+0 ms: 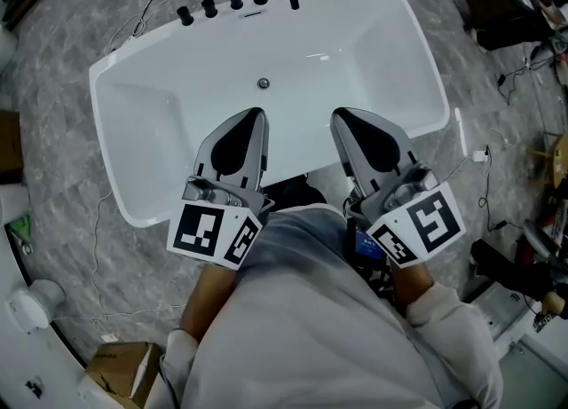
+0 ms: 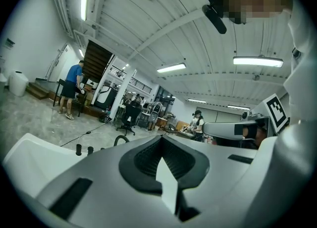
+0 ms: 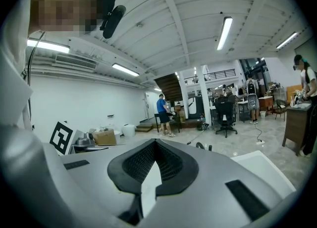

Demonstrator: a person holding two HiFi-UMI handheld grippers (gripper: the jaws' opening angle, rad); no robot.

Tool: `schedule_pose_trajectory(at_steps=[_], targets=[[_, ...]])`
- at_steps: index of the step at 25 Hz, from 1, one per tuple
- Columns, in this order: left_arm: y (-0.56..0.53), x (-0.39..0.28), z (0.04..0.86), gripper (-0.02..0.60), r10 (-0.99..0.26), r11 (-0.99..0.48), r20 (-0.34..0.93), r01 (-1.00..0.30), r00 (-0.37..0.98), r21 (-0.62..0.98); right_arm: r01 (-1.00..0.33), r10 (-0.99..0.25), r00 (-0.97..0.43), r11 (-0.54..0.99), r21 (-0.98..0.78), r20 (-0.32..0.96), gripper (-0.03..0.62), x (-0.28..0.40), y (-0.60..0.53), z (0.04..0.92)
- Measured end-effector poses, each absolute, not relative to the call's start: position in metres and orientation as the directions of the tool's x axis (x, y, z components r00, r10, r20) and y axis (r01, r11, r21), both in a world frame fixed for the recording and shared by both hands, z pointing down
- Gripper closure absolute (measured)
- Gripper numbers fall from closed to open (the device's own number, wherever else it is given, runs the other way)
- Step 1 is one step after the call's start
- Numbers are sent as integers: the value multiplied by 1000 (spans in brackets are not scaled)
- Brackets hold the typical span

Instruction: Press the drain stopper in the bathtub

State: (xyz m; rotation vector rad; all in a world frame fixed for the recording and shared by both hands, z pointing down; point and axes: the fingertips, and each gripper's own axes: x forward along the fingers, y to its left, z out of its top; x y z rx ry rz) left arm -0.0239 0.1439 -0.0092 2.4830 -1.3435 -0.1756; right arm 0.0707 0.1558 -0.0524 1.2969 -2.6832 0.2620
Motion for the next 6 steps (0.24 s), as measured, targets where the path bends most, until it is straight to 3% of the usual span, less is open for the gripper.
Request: schedule_pose_trajectory(at_steps=[6], targets=[[143, -24, -10, 575, -836, -508, 37, -798, 548, 325, -779, -751, -624, 620, -96, 214, 578, 69, 156, -51]])
